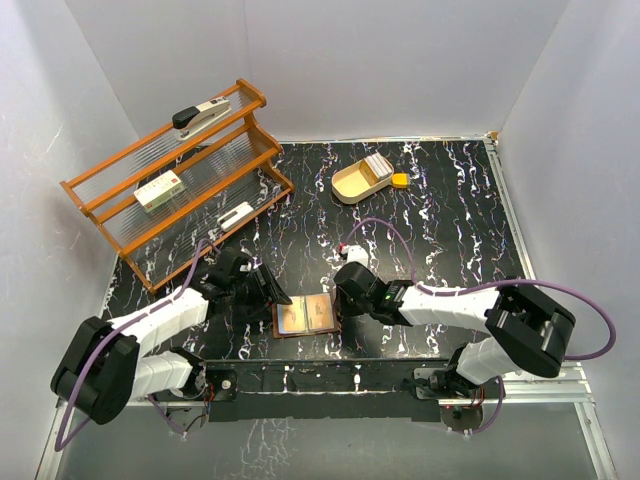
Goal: Put the credit cards into the card holder
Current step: Close the card holder at the center of the board.
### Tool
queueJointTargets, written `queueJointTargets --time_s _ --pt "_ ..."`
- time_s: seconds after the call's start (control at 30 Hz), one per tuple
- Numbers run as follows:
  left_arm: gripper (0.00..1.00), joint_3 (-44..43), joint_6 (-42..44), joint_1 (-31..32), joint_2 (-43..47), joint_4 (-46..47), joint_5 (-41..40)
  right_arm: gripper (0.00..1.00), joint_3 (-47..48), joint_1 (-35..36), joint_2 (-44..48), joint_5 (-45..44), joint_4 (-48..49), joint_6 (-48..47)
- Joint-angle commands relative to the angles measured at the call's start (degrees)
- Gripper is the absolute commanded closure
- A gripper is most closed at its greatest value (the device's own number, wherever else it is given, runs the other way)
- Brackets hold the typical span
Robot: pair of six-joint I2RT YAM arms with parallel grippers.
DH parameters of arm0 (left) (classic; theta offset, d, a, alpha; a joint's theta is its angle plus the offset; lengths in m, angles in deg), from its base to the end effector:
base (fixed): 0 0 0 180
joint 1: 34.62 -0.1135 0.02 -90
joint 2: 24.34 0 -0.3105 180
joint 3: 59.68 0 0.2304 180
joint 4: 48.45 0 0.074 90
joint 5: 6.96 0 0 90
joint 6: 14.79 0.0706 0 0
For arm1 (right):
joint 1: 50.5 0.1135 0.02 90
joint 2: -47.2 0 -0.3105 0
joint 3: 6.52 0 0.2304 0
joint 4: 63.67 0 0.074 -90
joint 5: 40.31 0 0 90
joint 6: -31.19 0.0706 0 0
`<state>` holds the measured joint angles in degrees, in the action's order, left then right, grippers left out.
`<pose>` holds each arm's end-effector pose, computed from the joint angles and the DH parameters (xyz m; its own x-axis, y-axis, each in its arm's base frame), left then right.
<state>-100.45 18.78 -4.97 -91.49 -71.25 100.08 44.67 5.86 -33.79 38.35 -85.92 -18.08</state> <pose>0.1621 -0.1161 0.1902 -0.8965 -0.4064 -0.1767 -0.1944 0.7190 -0.6673 0.1552 0.2083 0.1927 -0.8199 -0.0774 -0.5672 -0.2828 0.9162 0.2838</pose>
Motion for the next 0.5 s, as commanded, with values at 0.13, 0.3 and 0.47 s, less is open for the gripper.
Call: queueJointTargets --time_s 0.13,0.3,0.47 --pt "0.38 1.2 -9.3 0.3 8.1 12.1 10.8 0.94 -0.1 0.4 -1.5 2.3 4.2 1.9" --pt "0.38 3.4 -12.6 0.7 10.2 17.8 13.0 0.95 0.9 0.6 -3.7 4.7 6.8 1.8" --pt "0.41 5.0 -13.6 1.1 9.6 22.1 15.1 0.94 2.0 0.8 -5.5 5.5 8.4 2.0"
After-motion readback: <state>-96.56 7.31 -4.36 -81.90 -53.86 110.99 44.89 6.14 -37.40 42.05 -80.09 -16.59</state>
